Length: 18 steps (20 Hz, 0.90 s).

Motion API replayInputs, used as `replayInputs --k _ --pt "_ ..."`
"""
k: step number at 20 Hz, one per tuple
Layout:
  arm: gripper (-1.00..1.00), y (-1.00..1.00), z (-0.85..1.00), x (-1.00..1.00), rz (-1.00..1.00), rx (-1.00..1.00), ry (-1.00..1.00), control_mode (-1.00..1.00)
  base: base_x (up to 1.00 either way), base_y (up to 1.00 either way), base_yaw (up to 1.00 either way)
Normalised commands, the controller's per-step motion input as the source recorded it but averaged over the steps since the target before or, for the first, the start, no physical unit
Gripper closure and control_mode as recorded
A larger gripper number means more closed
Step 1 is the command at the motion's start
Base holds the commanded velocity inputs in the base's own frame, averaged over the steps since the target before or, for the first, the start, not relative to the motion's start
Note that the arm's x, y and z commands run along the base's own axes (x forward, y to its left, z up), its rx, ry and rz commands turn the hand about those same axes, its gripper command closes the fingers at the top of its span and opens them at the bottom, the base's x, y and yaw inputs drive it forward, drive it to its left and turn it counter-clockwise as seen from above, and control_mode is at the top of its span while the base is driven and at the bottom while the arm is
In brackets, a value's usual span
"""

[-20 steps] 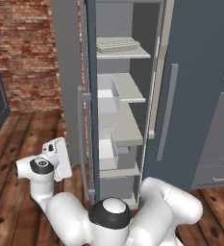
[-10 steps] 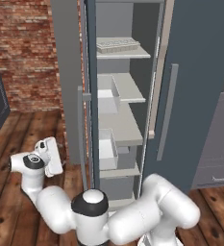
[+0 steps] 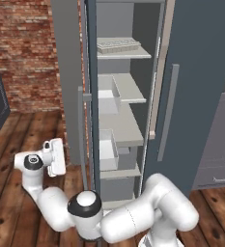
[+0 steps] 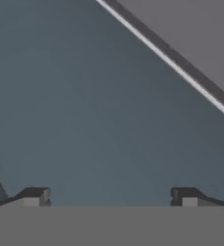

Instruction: The ice cube tray has been filled with water. Take the tray and place it in the freezer to make ice. Close the freezer door after placing the tray.

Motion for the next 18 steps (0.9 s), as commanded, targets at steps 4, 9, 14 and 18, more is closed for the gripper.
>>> replayInputs --k 4,9,14,18 --pt "-1.00 -0.67 -0.27 0.00 -0.21 -0.09 -0.01 -1.00 0.00 0.00 0.00" --pt "-1.00 -0.60 -0.18 0.05 -0.17 -0.07 -0.01 -1.00 0.00 0.00 0.00" --pt "-1.00 -0.67 -0.05 0.01 -0.11 -0.03 0.00 -1.00 0.00 0.00 0.00" --pt "-1.00 -0.76 0.00 -0.02 -0.06 0.00 -0.02 -1.00 0.00 0.00 0.00"
